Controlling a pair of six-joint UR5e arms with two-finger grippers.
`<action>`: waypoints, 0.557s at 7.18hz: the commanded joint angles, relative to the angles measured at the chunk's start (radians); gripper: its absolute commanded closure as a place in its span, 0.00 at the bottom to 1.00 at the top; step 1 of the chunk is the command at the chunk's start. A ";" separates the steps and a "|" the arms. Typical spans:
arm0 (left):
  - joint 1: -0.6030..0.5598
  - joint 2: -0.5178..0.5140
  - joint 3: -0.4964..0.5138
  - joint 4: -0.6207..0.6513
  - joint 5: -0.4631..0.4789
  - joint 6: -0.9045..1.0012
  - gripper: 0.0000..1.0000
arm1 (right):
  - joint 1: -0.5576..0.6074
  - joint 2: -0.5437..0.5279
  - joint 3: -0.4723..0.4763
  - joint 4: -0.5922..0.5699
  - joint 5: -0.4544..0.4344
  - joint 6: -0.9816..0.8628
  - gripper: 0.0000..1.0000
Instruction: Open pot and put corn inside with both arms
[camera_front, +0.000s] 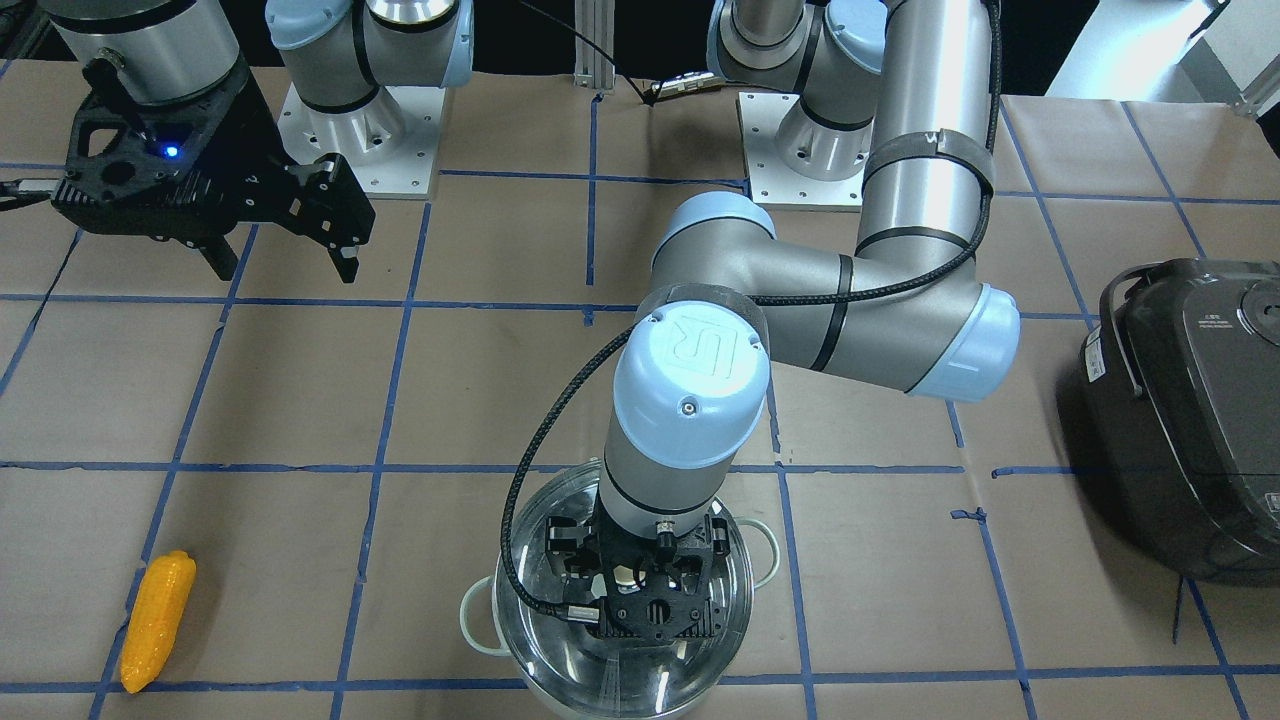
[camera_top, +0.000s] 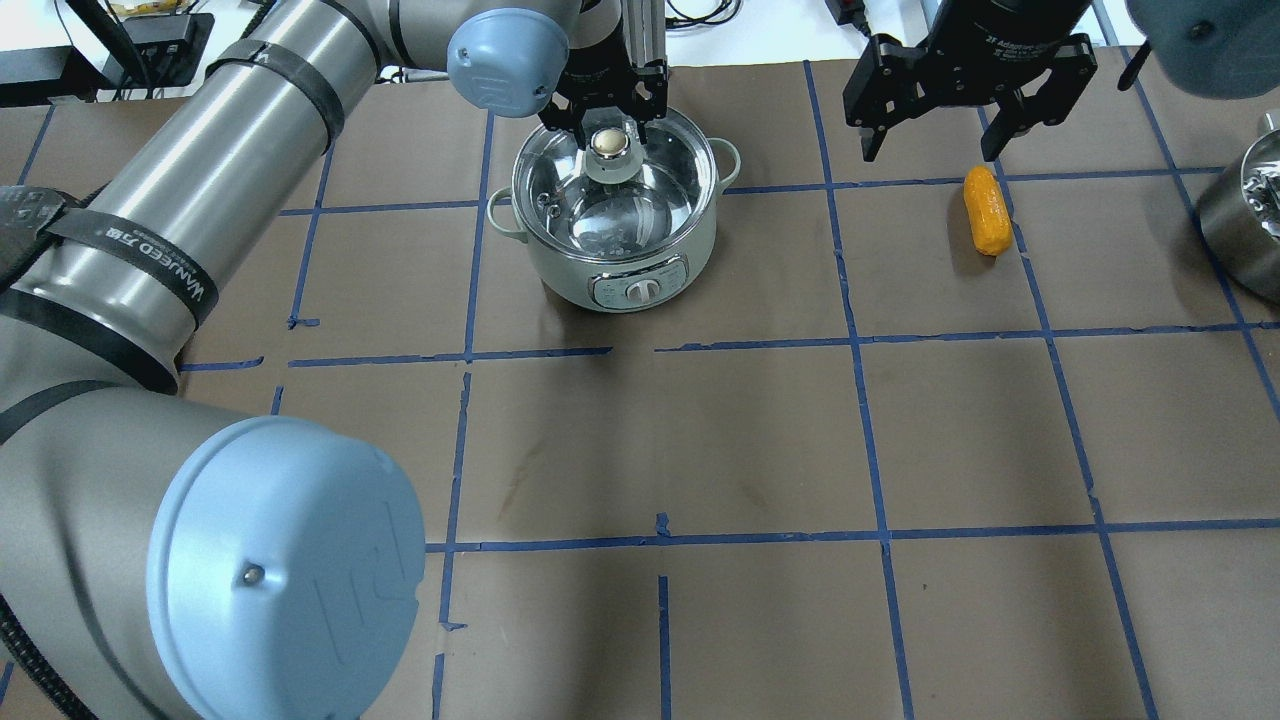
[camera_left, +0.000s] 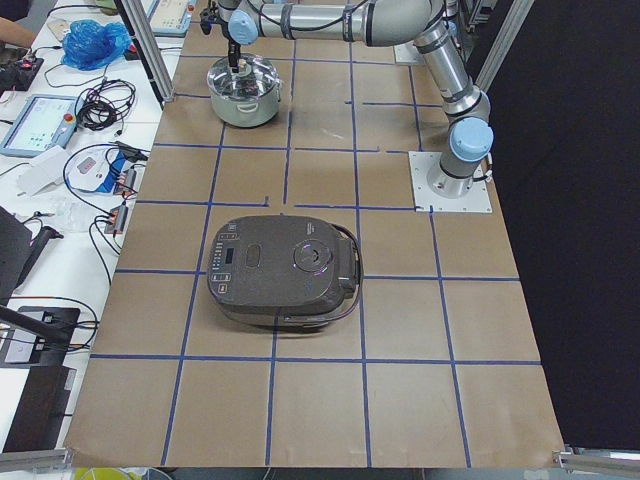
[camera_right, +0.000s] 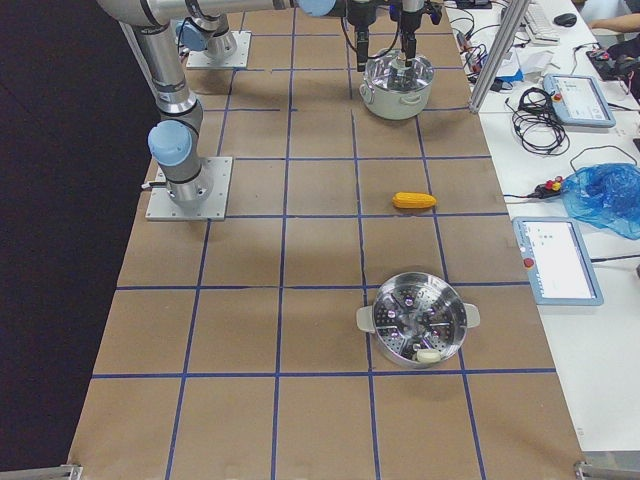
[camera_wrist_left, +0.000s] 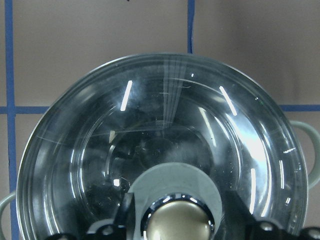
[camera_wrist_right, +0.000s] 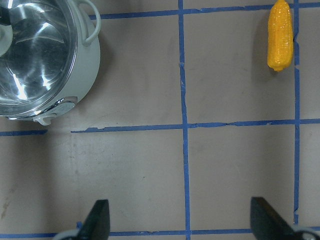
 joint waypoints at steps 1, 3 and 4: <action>-0.001 0.033 -0.056 -0.002 -0.001 -0.008 0.99 | 0.000 0.001 -0.001 0.000 0.000 0.001 0.00; 0.000 0.066 -0.047 -0.071 0.004 -0.005 0.99 | 0.000 0.001 0.002 0.012 -0.003 -0.002 0.00; 0.005 0.104 -0.021 -0.144 0.012 0.006 0.99 | 0.000 -0.008 0.013 0.017 -0.014 -0.023 0.00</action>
